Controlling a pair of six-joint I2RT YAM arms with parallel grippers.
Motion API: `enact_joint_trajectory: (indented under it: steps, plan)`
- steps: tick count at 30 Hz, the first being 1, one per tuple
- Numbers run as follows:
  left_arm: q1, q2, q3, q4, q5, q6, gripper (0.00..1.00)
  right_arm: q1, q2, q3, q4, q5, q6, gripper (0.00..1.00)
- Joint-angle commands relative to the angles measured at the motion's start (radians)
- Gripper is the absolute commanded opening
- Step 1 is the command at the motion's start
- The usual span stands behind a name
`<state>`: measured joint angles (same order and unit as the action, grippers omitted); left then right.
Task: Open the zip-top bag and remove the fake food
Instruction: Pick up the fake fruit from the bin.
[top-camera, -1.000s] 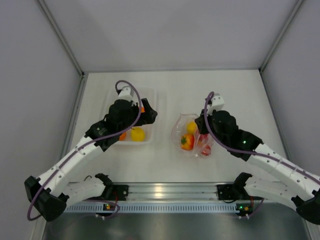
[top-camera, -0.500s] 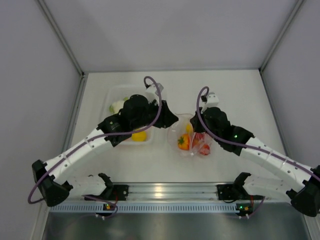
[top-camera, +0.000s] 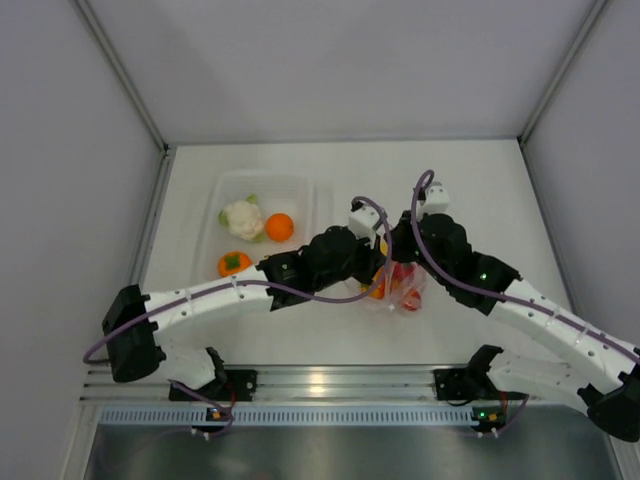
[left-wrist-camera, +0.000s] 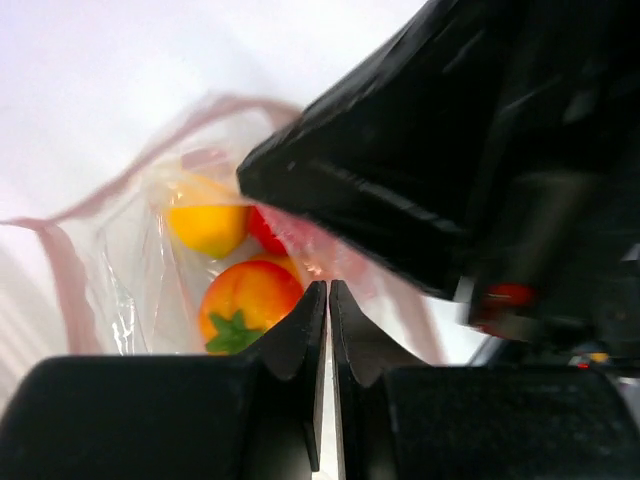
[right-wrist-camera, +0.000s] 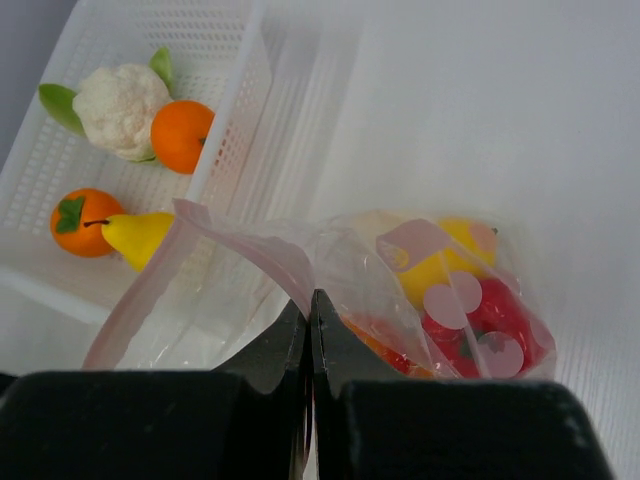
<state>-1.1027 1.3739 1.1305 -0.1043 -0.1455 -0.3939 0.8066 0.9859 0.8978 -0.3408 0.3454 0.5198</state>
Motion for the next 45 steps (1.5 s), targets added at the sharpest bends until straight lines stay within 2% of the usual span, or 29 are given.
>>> enact_joint_trajectory:
  steps: [1, 3, 6, 8, 10, 14, 19, 23, 27, 32, 35, 45]
  plan:
    - [-0.025, 0.053, -0.046, 0.124, -0.161, 0.082, 0.09, -0.006, -0.052, 0.026, 0.016, 0.010, 0.005, 0.00]
    - [-0.034, 0.086, -0.044, 0.133, -0.207, 0.081, 0.12, -0.006, -0.070, 0.007, 0.006, 0.012, 0.005, 0.00]
    - [-0.034, 0.129, -0.043, 0.133, -0.212, 0.081, 0.18, -0.006, -0.093, -0.017, -0.007, 0.020, 0.002, 0.00]
    - [-0.037, 0.152, -0.040, 0.132, -0.224, 0.089, 0.25, -0.006, -0.105, -0.036, -0.020, 0.033, -0.004, 0.00]
    - [-0.042, 0.181, -0.044, 0.132, -0.238, 0.089, 0.28, -0.007, -0.116, -0.045, -0.027, 0.043, -0.007, 0.00]
    - [-0.043, 0.240, -0.046, 0.132, -0.236, 0.086, 0.45, -0.007, -0.141, -0.069, -0.032, 0.034, -0.006, 0.00]
    - [-0.043, 0.323, -0.018, 0.126, -0.223, 0.098, 0.54, -0.009, -0.159, -0.100, -0.032, 0.009, -0.001, 0.00]
    - [-0.045, 0.361, 0.026, 0.031, -0.290, 0.073, 0.66, -0.010, -0.176, -0.109, -0.046, 0.015, -0.006, 0.00]
    - [-0.054, 0.379, 0.066, -0.072, -0.368, 0.053, 0.73, -0.010, -0.188, -0.112, -0.050, 0.024, -0.014, 0.00]
    - [-0.056, 0.399, 0.075, -0.110, -0.339, 0.035, 0.87, -0.010, -0.181, -0.112, -0.046, 0.021, -0.010, 0.00]
    - [-0.056, 0.439, 0.086, -0.133, -0.315, 0.013, 0.92, -0.010, -0.178, -0.111, -0.040, 0.017, -0.009, 0.00]
    - [-0.040, 0.570, 0.114, -0.132, -0.304, -0.059, 0.92, -0.009, -0.193, -0.115, -0.046, 0.004, -0.010, 0.00]
